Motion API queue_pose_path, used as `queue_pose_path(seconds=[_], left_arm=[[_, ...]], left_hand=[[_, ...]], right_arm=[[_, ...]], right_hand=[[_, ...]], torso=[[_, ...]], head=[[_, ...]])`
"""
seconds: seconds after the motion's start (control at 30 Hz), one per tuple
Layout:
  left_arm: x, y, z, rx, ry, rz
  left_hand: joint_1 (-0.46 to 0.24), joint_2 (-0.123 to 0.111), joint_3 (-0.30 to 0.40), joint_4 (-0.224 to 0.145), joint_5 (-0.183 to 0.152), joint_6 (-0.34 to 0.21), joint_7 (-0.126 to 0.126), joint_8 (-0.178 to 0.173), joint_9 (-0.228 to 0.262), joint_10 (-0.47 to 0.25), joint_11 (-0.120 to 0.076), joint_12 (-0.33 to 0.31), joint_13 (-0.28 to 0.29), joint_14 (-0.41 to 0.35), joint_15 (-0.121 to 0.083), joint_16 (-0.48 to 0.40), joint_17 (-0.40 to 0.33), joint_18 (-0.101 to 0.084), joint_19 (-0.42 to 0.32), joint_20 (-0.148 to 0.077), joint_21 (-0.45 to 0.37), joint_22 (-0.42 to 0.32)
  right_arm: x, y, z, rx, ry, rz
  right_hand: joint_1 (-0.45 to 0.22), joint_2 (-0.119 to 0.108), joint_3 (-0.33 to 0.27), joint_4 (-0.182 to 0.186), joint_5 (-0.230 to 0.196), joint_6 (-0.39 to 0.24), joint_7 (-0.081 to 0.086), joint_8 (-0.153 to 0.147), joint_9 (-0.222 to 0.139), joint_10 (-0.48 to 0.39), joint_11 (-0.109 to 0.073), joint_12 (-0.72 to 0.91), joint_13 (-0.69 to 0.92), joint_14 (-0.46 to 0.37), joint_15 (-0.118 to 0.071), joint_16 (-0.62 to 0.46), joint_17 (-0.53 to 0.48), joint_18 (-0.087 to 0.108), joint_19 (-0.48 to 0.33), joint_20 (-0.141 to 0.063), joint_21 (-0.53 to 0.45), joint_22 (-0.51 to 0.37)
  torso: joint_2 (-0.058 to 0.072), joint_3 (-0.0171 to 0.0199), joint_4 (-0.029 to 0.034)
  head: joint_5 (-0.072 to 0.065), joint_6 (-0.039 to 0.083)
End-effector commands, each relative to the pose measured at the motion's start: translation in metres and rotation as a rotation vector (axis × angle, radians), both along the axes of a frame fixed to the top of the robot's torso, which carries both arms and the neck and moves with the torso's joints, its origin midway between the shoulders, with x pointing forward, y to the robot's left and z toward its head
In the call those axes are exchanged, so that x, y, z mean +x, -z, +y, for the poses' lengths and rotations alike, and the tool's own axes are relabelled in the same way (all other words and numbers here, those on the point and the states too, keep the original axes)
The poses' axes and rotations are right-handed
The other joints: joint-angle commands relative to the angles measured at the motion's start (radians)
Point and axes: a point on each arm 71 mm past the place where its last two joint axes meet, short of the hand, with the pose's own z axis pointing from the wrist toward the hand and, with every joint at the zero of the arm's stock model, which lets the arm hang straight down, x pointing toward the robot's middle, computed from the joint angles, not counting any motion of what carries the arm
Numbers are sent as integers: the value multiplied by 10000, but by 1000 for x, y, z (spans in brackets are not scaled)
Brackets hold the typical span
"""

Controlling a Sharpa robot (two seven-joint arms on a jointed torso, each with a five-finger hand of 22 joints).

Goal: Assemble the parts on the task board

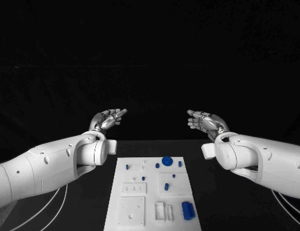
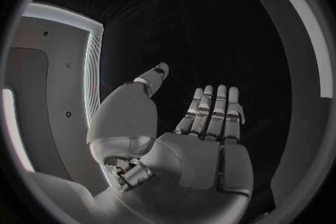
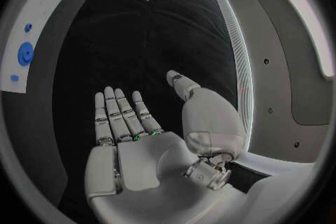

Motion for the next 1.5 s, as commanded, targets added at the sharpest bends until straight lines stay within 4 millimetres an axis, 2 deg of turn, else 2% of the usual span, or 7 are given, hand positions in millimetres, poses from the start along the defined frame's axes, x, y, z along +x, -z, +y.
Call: queue_pose_path(seconds=[0.03,0.63,0.77,0.8,1.0,1.2,1.5], left_arm=[[9,-1,-4,-258,977,789],[10,-8,4,-345,1376,730],[3,-11,6,-374,2034,495],[1,-12,7,-371,2176,435],[-14,-21,6,-541,2821,205],[-27,-34,-1,-238,4012,-245],[-46,-41,-6,-282,4030,-450]], left_hand=[[417,-58,196,34,77,195,30,178,127,266,35,64,34,208,42,138,132,-78,173,19,95,472],[529,58,78,75,78,333,161,265,213,444,110,120,62,258,53,224,225,-78,165,26,233,469],[713,480,-164,-172,104,1308,685,646,378,1707,500,664,279,1700,140,1008,572,158,1483,-330,929,446],[757,612,-203,-251,116,1589,870,726,400,2125,620,836,340,2254,119,1272,669,363,2071,-426,1193,424],[955,840,-329,-822,218,2128,732,651,292,2643,505,788,238,2589,67,1175,559,470,2391,-452,1137,301],[1305,882,-261,-1511,226,2451,770,592,225,3088,529,802,196,2784,109,1127,510,497,2478,-423,1082,305],[1276,884,-154,-2199,260,2648,748,424,111,3345,544,626,72,2878,167,989,426,528,2551,-373,1012,339]], right_arm=[[4,3,4,-394,-1768,1217],[25,-7,3,-3942,-2758,-316],[29,-8,12,-5293,-3369,-1051],[30,-9,15,-5736,-3532,-1327],[34,-12,35,-8239,-4410,-2929],[36,-11,54,-10253,-4925,-3972],[35,-1,73,-12435,-5056,-4647]], right_hand=[[358,-16,182,-42,92,216,1207,140,131,287,63,79,34,255,58,122,127,189,179,38,95,477],[1452,-302,435,-1160,-52,1062,1136,653,276,1427,-60,358,127,1202,18,711,342,339,803,-114,568,452],[1847,-338,746,-1656,-220,1820,909,959,338,2330,-368,624,190,2728,-585,1509,674,841,2167,-262,1095,404],[1959,-307,829,-1791,-355,2197,802,1124,386,2766,-532,799,258,3620,-1008,2007,939,1128,3011,-357,1469,417],[2116,-395,997,-2292,-641,3275,503,1386,387,4048,-1226,1097,435,6679,-2194,3762,2240,2083,6423,-738,3040,417],[2199,-487,495,-2470,-207,3875,309,1356,300,4679,-1593,1046,525,8114,-2586,6009,3872,2083,8456,-1716,4536,492],[2355,-695,761,-2455,-475,4163,242,1037,89,4784,-1516,504,449,7935,-2529,8122,5271,2083,8888,-2198,6179,490]], torso=[[0,-1,0],[4,18,-10],[58,9,-17],[73,8,-12],[316,-16,7],[694,-103,175],[1160,-209,517]], head=[[0,2],[233,-159],[245,-138],[241,-147],[254,-92],[221,77],[117,236]])
